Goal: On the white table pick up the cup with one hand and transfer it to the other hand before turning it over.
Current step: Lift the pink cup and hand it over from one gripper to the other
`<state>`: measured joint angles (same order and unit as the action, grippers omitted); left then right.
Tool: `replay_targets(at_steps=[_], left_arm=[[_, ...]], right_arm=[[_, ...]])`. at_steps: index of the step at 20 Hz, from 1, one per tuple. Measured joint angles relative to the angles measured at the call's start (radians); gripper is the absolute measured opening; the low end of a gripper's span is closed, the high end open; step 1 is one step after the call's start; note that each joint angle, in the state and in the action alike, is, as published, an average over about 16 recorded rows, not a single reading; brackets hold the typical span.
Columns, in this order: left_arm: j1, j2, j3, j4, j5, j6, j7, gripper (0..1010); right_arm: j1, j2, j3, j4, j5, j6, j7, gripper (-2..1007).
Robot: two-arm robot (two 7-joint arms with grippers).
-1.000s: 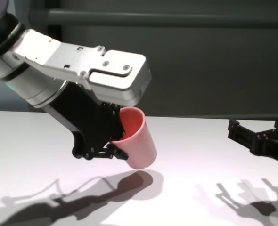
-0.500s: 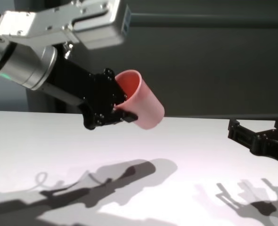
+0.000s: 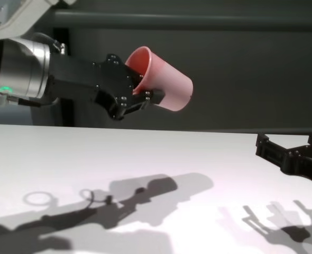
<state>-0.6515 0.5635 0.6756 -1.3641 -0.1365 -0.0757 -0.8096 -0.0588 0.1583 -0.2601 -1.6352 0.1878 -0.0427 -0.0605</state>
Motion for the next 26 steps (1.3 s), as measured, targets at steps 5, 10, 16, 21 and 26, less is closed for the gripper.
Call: replay_targets(at_steps=[5, 10, 16, 21, 26], left_arm=[[0.026, -0.035, -0.048, 0.051, -0.129, -0.030, -0.010, 47], [0.029, -0.073, -0.074, 0.106, -0.227, -0.055, -0.034, 47], [0.007, -0.124, -0.080, 0.176, -0.308, -0.080, -0.068, 47], [-0.019, -0.165, -0.071, 0.230, -0.350, -0.098, -0.096, 47], [-0.045, -0.204, -0.060, 0.278, -0.383, -0.111, -0.119, 47]], right_arm=[[0.000, 0.000, 0.000, 0.000, 0.000, 0.000, 0.000, 1002], [0.000, 0.000, 0.000, 0.000, 0.000, 0.000, 0.000, 1002], [0.000, 0.000, 0.000, 0.000, 0.000, 0.000, 0.000, 1002], [0.000, 0.000, 0.000, 0.000, 0.000, 0.000, 0.000, 1002], [0.000, 0.000, 0.000, 0.000, 0.000, 0.000, 0.000, 1002]])
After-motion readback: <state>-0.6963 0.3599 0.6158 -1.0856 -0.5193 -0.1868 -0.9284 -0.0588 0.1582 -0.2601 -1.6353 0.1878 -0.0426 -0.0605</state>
